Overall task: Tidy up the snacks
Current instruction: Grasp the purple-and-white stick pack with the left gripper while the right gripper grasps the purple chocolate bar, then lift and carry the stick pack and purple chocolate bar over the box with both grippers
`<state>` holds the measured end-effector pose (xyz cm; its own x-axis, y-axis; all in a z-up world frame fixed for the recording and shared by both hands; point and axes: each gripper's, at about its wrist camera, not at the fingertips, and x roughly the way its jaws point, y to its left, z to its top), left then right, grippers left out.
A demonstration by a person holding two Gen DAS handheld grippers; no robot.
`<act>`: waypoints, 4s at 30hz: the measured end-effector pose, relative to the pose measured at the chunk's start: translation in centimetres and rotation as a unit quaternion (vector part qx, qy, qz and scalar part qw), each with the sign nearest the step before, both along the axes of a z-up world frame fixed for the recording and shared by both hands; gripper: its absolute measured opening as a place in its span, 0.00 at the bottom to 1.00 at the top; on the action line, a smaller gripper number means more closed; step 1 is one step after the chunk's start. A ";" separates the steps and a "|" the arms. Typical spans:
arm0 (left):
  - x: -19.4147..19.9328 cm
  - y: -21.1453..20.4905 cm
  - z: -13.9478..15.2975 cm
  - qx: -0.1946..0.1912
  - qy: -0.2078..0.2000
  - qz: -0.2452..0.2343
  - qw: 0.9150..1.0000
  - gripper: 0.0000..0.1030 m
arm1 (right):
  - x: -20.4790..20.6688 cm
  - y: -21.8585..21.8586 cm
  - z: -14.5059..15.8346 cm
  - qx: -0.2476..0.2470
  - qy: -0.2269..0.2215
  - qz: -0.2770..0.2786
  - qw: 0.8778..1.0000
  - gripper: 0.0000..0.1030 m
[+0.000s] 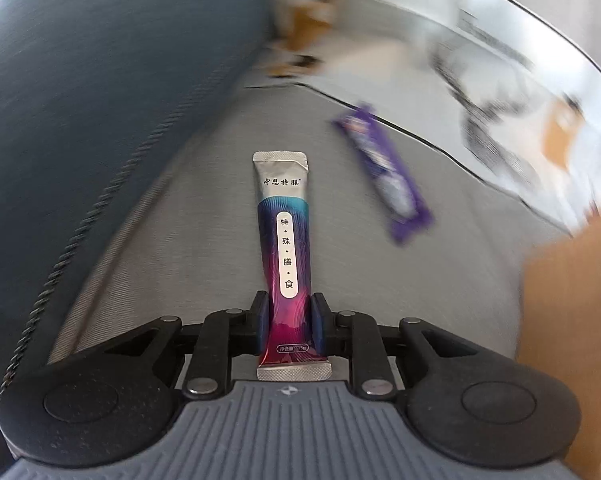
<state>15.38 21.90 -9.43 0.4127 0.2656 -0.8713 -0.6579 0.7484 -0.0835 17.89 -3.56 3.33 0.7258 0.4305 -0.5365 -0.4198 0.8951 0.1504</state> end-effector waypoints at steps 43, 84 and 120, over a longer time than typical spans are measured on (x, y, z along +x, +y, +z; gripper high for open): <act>-1.6 4.7 0.0 -0.018 0.011 0.085 0.996 0.24 | 3.0 13.3 -9.3 -0.092 0.127 0.134 0.978 0.18; -18.2 -10.9 8.8 -0.019 -0.248 -0.208 0.946 0.19 | -12.4 -20.3 -2.7 0.068 -0.003 -0.046 0.997 0.18; -20.6 -13.8 11.3 -0.004 -0.199 -0.221 0.955 0.19 | -13.2 -20.7 -6.1 0.068 -0.031 0.005 0.997 0.18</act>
